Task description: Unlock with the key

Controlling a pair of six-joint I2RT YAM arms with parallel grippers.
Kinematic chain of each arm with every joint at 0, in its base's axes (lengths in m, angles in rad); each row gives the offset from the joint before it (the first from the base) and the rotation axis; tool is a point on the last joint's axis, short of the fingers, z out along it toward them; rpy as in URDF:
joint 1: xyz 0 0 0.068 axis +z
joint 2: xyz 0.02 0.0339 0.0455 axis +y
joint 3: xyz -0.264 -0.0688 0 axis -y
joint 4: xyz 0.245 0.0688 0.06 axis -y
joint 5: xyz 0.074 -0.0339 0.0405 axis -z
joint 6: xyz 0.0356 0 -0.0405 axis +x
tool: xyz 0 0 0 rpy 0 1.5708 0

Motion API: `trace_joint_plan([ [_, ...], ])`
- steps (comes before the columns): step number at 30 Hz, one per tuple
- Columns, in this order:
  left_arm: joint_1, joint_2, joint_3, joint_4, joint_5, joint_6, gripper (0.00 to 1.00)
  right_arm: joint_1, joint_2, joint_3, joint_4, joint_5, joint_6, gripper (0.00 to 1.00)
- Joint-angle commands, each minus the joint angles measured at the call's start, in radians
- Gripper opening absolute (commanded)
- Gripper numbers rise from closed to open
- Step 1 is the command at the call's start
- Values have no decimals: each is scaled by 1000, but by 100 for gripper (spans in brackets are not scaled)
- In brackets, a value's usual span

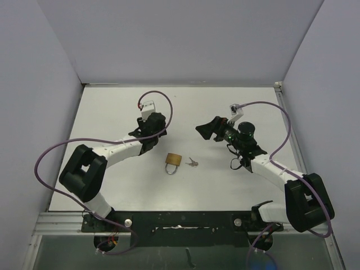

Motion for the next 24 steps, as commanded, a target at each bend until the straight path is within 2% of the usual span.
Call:
trace_joint_plan([
  [1,43,41,120,53,-125,100,0,-3,-26,-6,-18,6,-39,98],
  [6,85,109,161,61,-158,147,0,-5,-28,-17,-15,-4,-40,98],
  [11,106,186,182,85,-152,132,0,-10,-31,-30,-7,-7,-38,98],
  [24,109,296,186,114,-49,38,0,-19,-48,-53,-16,-12,-41,98],
])
